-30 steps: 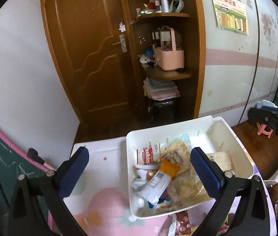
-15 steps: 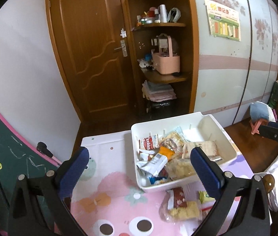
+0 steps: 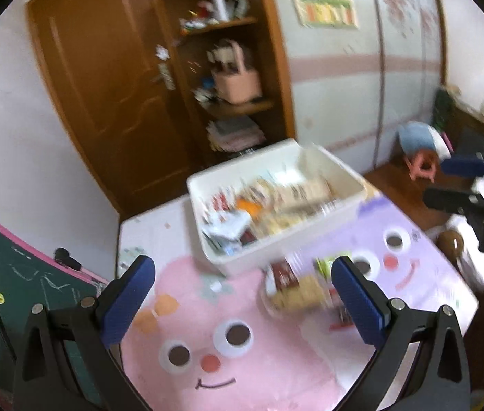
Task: Organize snacks
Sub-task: 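Withdraw both grippers from the basket toward the remaining snacks, then grasp the clear bread bag with left gripper while right grasps the dark nut bag, then lift both bags over the white basket and open both grippers, then pull both grippers back from the basket toward the last two snacks, then grasp the brown-and-silver packet with left gripper while right grasps the green pastry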
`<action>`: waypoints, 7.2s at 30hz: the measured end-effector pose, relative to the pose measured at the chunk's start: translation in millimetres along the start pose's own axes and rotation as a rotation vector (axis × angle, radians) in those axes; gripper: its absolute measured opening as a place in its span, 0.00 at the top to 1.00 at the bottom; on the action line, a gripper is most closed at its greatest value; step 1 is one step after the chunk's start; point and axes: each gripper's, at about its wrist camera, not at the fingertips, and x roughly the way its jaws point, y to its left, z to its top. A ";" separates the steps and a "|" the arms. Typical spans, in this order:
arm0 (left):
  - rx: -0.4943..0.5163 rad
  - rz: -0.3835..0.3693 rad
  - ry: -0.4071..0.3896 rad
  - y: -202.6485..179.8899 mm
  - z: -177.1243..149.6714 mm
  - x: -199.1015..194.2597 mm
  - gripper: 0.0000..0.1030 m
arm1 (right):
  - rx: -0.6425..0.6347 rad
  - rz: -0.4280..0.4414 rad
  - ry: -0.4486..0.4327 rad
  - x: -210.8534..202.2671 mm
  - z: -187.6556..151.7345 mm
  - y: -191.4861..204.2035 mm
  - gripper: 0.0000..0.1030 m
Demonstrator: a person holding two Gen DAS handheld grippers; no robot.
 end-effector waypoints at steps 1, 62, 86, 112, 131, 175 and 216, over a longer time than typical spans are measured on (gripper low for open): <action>0.014 -0.021 0.023 -5.8 -10.8 6.1 0.00 | -0.003 0.002 0.009 1.0 -5.6 1.4 0.45; -0.434 -0.103 0.462 -49.0 -68.6 248.1 0.24 | 0.247 0.182 0.313 148.1 -154.4 6.6 0.96; -0.400 -0.166 0.343 -19.2 -108.9 180.6 0.37 | 0.537 0.008 0.379 183.8 -124.0 -15.5 0.36; -0.300 -0.142 0.094 27.2 2.1 85.2 0.37 | 0.267 -0.042 0.077 79.4 -30.5 -16.0 0.60; -0.261 -0.009 -0.078 50.7 180.3 122.6 0.33 | 0.160 -0.129 -0.144 100.7 163.4 -64.7 0.53; -0.236 -0.036 -0.026 25.3 78.2 89.7 0.09 | 0.124 -0.045 -0.020 74.5 63.6 -56.6 0.38; -0.294 -0.074 0.351 -47.1 -64.2 264.8 0.62 | 0.082 0.029 0.284 225.9 -86.4 -6.9 0.49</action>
